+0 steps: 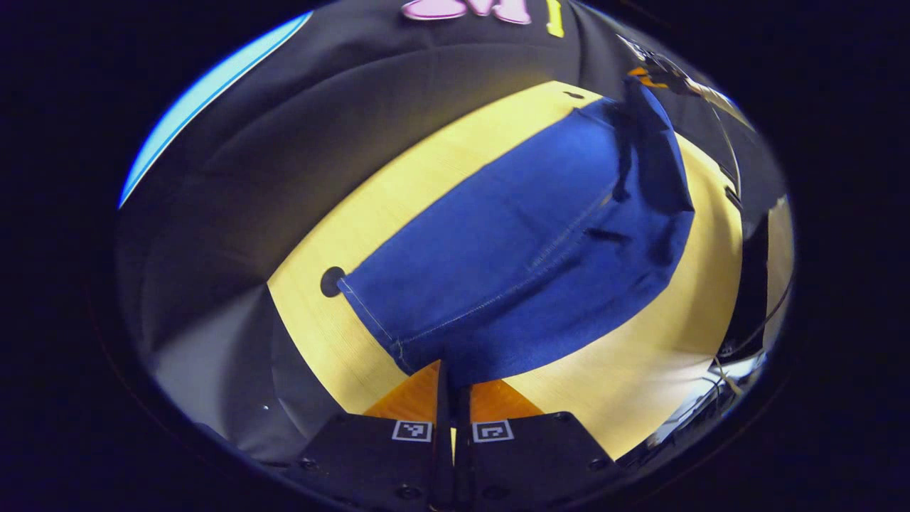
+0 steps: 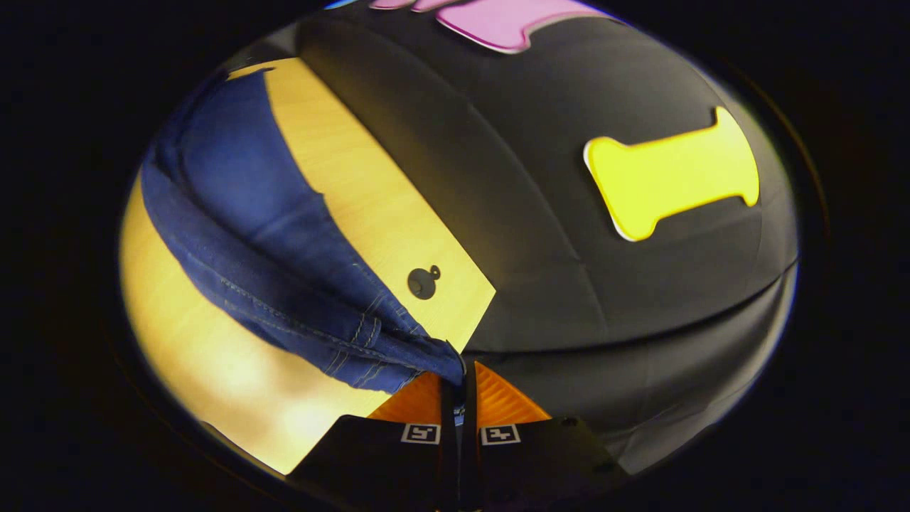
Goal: Grasp the waist and the cuffs of the jeans and fold them to make the two legs overlap; first hold the waist and fold one-third of the jeans toward the cuffs, then hold the cuffs and fold the remaining one-third in the same direction to finish folding.
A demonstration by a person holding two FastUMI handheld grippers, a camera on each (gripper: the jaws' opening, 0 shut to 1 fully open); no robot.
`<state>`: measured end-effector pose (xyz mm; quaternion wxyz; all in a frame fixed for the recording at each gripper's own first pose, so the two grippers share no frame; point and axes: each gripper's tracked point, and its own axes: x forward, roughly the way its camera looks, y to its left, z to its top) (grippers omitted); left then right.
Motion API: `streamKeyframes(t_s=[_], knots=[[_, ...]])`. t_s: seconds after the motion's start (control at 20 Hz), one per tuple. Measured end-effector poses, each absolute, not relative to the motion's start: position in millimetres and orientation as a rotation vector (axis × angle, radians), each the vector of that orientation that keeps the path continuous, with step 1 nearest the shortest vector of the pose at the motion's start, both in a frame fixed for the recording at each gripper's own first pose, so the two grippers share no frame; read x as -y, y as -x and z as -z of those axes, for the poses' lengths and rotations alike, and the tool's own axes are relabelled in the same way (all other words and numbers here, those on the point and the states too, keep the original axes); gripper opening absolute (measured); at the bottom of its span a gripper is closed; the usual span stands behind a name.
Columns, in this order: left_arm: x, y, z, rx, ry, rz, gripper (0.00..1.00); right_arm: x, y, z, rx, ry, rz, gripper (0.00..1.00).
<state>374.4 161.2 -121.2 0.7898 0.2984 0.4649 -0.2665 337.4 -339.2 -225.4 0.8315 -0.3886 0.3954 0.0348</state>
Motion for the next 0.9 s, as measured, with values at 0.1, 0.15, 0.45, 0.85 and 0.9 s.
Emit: streamKeyframes(t_s=[0.1,0.15,0.45,0.85,0.9], knots=[[-156.9,-384.6,101.6,-1.003,-0.562,0.515,0.03,349.0,-353.8,233.3,-0.876,0.725,-0.002,0.06],[-153.2,-391.5,90.1,-0.995,-0.522,0.480,0.06,353.8,-362.1,241.1,-0.905,0.652,0.045,0.06],[-130.3,-421.1,59.3,-0.993,-0.495,0.303,0.07,355.0,-384.4,271.4,-0.983,0.443,0.182,0.06],[-100.7,-416.3,13.0,-0.810,-0.556,0.124,0.98,340.1,-369.6,241.9,-0.905,0.227,0.290,0.78],[-98.1,-409.6,3.4,-0.754,-0.551,0.105,0.98,343.4,-360.1,241.6,-0.861,0.192,0.311,1.00]])
